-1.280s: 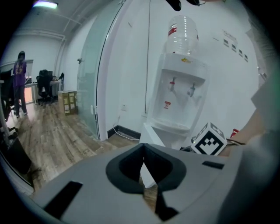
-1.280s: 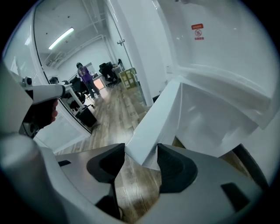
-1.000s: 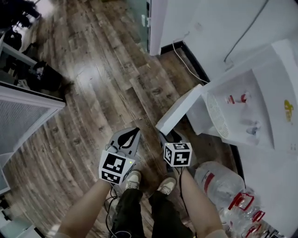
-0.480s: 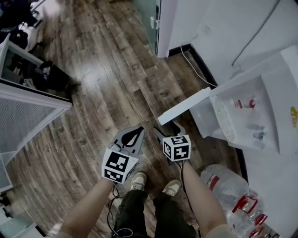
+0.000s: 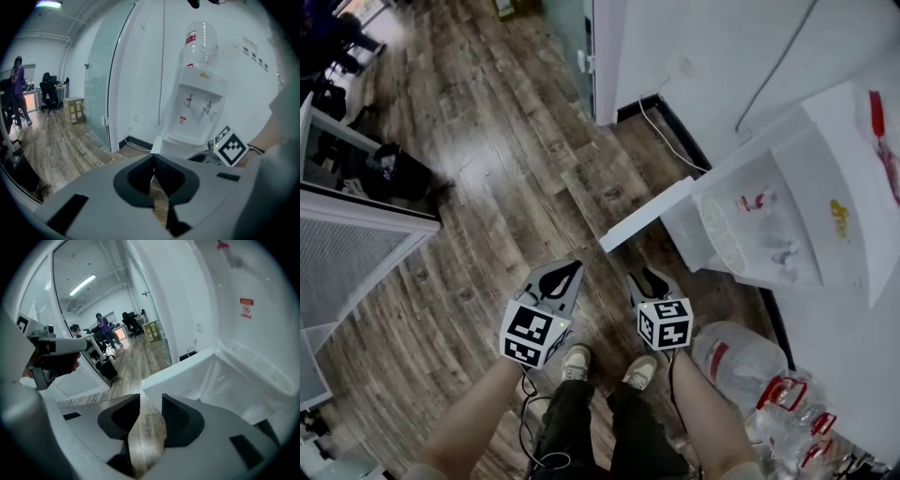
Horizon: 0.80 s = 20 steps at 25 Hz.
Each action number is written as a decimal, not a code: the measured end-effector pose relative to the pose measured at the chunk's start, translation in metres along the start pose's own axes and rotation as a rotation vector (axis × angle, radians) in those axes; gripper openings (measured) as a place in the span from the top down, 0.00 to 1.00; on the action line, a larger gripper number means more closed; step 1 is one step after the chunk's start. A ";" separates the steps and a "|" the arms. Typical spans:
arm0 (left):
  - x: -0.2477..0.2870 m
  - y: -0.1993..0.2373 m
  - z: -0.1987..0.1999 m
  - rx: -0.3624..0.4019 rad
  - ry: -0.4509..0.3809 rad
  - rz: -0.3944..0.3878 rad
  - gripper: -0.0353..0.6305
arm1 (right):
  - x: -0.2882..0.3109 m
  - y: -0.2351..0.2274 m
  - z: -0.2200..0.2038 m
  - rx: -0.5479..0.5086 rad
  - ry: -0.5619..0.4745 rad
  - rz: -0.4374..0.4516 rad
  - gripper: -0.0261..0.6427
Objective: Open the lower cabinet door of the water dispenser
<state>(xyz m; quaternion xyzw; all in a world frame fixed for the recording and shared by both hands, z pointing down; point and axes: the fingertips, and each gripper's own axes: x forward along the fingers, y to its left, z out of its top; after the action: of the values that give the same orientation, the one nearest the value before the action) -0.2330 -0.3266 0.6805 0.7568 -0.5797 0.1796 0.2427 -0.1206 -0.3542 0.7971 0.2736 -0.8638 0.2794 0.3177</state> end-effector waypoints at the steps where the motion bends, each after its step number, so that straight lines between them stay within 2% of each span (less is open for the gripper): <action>1: -0.004 -0.002 0.006 0.002 0.003 -0.005 0.94 | -0.012 -0.001 0.003 -0.019 -0.001 -0.014 0.75; 10: -0.050 -0.031 0.092 0.052 -0.034 -0.016 0.94 | -0.135 0.012 0.054 -0.036 -0.098 -0.081 0.87; 20: -0.129 -0.090 0.168 0.099 -0.082 -0.073 0.94 | -0.292 0.034 0.126 0.051 -0.250 -0.192 0.92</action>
<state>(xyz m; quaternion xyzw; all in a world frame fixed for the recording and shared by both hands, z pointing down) -0.1820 -0.3026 0.4581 0.7952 -0.5517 0.1679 0.1873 -0.0028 -0.3276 0.5005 0.3956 -0.8591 0.2333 0.2260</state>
